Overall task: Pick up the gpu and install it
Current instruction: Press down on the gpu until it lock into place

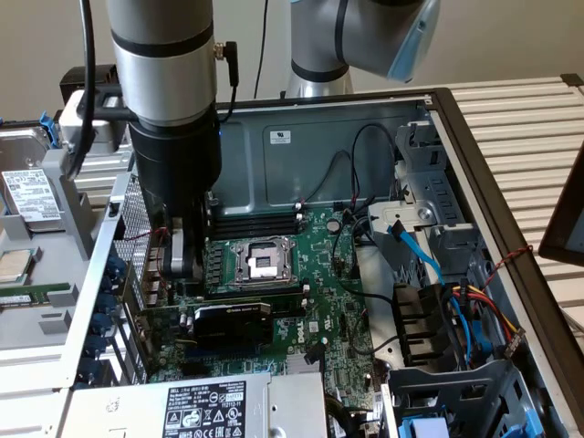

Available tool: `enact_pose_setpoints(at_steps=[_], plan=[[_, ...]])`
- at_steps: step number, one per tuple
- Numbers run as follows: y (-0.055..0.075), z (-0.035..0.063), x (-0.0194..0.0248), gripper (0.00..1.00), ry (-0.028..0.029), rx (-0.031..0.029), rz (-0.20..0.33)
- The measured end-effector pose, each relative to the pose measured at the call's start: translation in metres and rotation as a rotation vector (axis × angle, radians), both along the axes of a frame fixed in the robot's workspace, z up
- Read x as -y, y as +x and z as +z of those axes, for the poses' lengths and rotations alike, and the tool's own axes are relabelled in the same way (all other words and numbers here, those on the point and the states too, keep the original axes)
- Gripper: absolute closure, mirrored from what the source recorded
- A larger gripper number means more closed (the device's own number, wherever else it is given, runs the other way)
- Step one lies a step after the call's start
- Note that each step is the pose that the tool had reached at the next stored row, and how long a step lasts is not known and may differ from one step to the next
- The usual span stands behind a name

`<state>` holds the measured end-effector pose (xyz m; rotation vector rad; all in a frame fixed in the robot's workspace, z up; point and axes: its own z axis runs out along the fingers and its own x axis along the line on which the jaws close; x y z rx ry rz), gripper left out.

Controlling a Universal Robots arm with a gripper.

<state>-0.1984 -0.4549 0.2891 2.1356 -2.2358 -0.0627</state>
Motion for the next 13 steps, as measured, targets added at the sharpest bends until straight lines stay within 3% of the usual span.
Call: enact_pose_setpoints(at_steps=[2, 6, 13], plan=[[-0.003, -0.002, -0.0006, 0.89, -0.0001, 0.0056, -0.001], [-0.006, -0.0047, -0.0017, 0.89, -0.0014, 0.0268, -0.004], [-0.007, -0.0143, -0.002, 0.89, -0.0036, 0.0305, -0.007]])
